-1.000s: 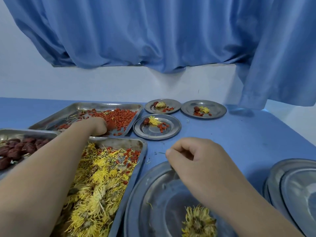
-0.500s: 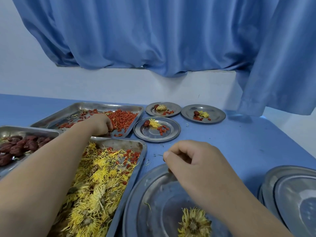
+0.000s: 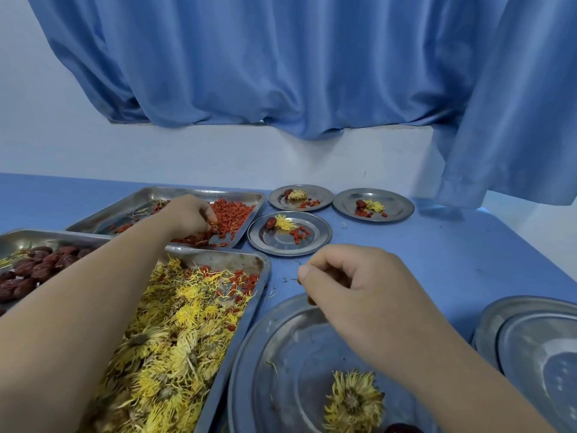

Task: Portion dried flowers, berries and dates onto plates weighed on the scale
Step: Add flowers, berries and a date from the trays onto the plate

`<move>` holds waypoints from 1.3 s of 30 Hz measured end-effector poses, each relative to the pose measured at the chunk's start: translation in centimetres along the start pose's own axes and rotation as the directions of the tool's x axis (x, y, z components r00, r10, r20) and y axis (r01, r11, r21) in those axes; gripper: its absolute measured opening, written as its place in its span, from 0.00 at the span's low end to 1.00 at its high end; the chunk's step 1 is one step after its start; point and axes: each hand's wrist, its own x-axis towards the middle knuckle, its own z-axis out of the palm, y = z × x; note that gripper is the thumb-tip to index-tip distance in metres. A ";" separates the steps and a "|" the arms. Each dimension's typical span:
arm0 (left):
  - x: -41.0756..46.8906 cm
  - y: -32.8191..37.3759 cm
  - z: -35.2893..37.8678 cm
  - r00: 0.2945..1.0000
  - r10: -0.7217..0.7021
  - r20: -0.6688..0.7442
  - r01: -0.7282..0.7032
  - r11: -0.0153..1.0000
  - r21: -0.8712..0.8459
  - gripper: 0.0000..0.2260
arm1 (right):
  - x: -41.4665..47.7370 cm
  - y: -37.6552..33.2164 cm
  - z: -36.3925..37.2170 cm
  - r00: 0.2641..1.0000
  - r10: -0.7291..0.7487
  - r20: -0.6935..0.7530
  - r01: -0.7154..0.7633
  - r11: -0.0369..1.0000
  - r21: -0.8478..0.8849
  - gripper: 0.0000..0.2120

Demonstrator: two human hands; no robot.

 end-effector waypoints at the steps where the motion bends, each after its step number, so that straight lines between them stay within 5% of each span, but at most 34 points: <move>1: -0.2 0.1 -0.1 1.000 0.012 -0.002 -0.012 1.000 -0.019 0.09 | 0.0 0.0 -0.1 1.000 0.002 -0.003 -0.002 1.000 0.007 0.12; 4: -1.1 0.3 -0.1 0.997 0.054 -0.050 -0.057 0.996 -0.072 0.10 | 0.0 -0.2 -0.6 1.000 -0.004 -0.009 0.004 1.000 0.009 0.12; 9: -3.9 1.9 -1.0 0.997 0.050 -0.066 -0.072 0.913 -0.401 0.07 | 0.0 -0.7 -1.7 0.999 -0.019 -0.047 0.019 1.000 -0.001 0.13; 16: -13.2 8.5 -1.1 0.951 0.290 0.109 -0.182 0.809 -0.558 0.06 | -0.5 -2.3 -4.2 0.996 -0.059 -0.071 0.057 0.998 -0.031 0.12; 23: -20.1 13.6 1.3 0.831 0.465 0.305 -0.255 0.806 -0.534 0.04 | -1.9 -4.3 -7.1 0.979 -0.127 -0.160 0.117 0.991 -0.069 0.12; 30: -21.5 14.1 2.3 0.859 0.427 0.282 -0.360 0.896 -0.261 0.07 | -4.7 -5.1 -7.3 0.955 -0.177 -0.239 0.171 0.984 -0.046 0.12; 39: -23.4 14.3 1.9 0.885 0.383 0.266 -0.286 0.896 -0.339 0.13 | -12.2 -0.3 -5.3 0.952 -0.210 -0.221 0.135 0.940 -0.314 0.10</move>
